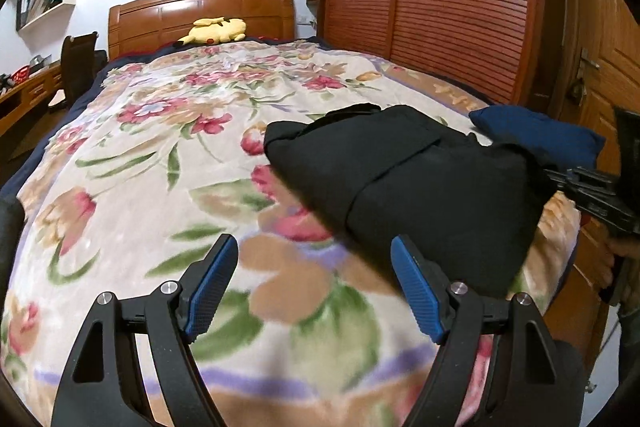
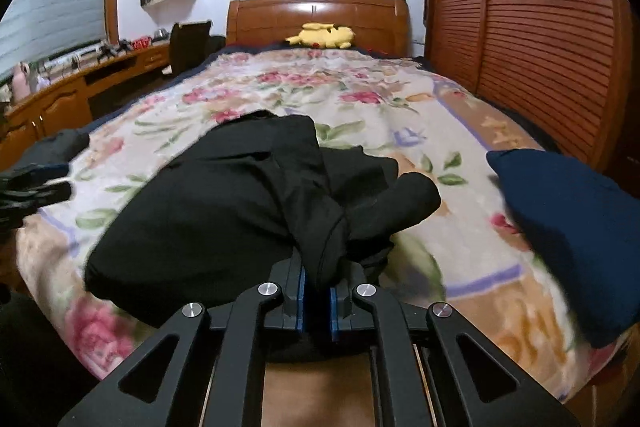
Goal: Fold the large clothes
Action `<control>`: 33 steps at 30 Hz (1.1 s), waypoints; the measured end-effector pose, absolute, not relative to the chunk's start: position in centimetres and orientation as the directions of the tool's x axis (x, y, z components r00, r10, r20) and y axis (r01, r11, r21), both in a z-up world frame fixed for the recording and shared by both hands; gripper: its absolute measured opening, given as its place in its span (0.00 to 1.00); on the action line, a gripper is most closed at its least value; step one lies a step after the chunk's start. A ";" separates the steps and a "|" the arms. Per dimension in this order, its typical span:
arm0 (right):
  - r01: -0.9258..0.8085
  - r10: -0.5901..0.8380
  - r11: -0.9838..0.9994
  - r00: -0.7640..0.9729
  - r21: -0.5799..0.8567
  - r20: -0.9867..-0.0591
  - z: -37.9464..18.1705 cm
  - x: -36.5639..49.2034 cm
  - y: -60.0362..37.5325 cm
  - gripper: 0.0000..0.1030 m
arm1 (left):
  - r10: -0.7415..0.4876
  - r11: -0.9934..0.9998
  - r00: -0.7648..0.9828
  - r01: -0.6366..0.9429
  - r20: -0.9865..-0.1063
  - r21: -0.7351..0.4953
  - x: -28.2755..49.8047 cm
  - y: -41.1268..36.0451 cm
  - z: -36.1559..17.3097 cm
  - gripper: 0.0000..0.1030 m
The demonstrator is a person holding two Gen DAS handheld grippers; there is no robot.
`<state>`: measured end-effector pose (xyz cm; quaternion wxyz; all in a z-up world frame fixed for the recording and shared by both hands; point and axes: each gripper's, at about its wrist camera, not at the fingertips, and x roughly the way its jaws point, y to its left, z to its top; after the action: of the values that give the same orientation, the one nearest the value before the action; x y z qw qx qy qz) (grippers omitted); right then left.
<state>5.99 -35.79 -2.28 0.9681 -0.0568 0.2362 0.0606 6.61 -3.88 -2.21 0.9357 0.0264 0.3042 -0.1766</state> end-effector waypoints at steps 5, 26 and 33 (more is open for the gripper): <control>-0.125 0.092 0.991 0.885 -0.041 -0.456 -2.4 5.0 -36.2 0.41 | -0.320 0.931 0.739 0.360 -0.593 -0.053 9.8 -4.8 -2.7 0.77; -0.111 0.094 0.994 0.837 0.000 -0.540 -5.1 3.9 -37.5 0.56 | -0.275 0.941 0.673 0.334 -0.687 -0.049 24.6 -6.4 -5.6 0.77; -0.115 0.114 0.993 0.819 0.034 -0.562 -6.3 5.3 -37.5 0.63 | -0.258 0.948 0.627 0.312 -0.735 -0.067 28.0 -6.7 -7.4 0.89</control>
<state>5.26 -37.46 -6.34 0.9538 -0.0008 0.2944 0.0601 27.98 -6.73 -7.44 0.9014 0.0333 0.4018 -0.1580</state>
